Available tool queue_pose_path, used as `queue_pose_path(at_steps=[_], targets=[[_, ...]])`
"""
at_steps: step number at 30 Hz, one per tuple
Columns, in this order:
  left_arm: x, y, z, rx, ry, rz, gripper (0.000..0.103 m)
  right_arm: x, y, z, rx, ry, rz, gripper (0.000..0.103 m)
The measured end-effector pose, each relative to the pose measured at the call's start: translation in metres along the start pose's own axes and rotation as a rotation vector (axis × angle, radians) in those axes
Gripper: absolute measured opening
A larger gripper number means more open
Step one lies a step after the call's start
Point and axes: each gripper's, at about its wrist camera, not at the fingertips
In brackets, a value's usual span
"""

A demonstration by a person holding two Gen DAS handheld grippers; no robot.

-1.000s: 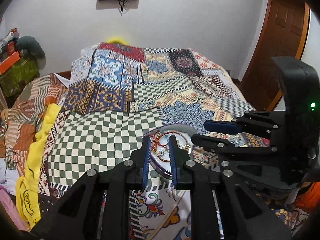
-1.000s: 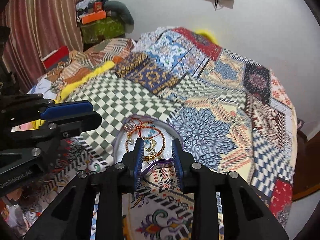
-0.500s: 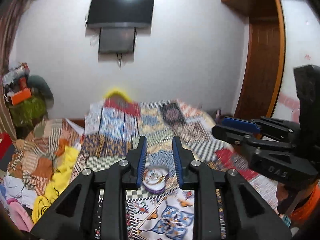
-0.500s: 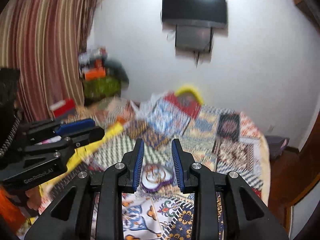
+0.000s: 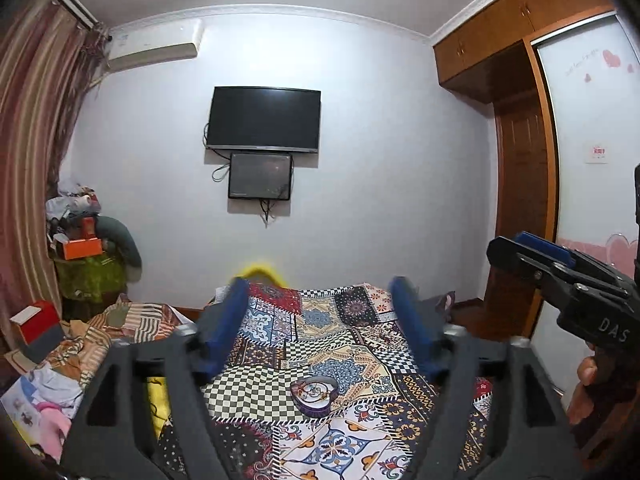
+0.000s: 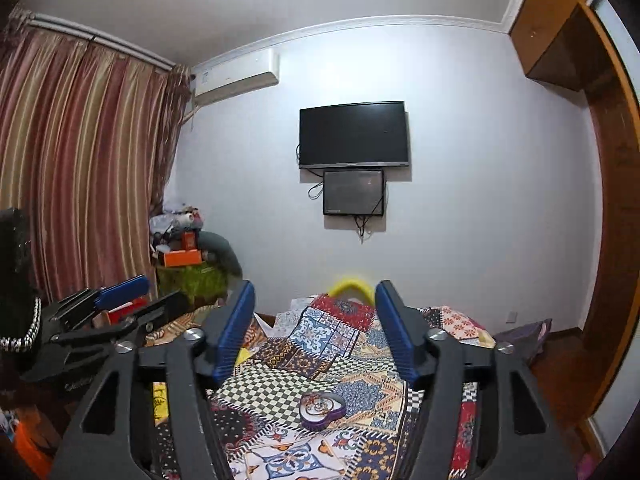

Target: Organize jewelry

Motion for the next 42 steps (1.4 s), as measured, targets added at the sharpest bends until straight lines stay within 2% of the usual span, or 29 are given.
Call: queue_pose_path(at_steps=[2,6,11,18,42], targets=[[0.003,0.004,-0.001,-0.014,0.009,-0.011,0.096,0.004,0.0,0.002,0.045,0.0,-0.002,0.081],[0.008,0.014,-0.004,-0.036,0.007,-0.025,0.102,0.006,0.006,0.003,0.112,0.0,-0.015,0.102],[0.011,0.02,-0.002,-0.045,0.025,-0.007,0.102,0.008,0.01,0.003,0.142,0.024,-0.012,0.103],[0.011,0.02,0.001,-0.053,0.021,0.0,0.103,0.011,0.023,0.002,0.131,0.023,0.0,0.103],[0.021,0.005,0.0,-0.05,0.012,0.051,0.103,0.017,0.03,-0.007,0.127,-0.012,0.06,0.103]])
Point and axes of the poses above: each gripper's, at about its wrist camera, not at the fingertips, and y roughly against the way its jaws point, z to its left, x to its underside, and after that the axes turned 8 degrees about y, right-handed
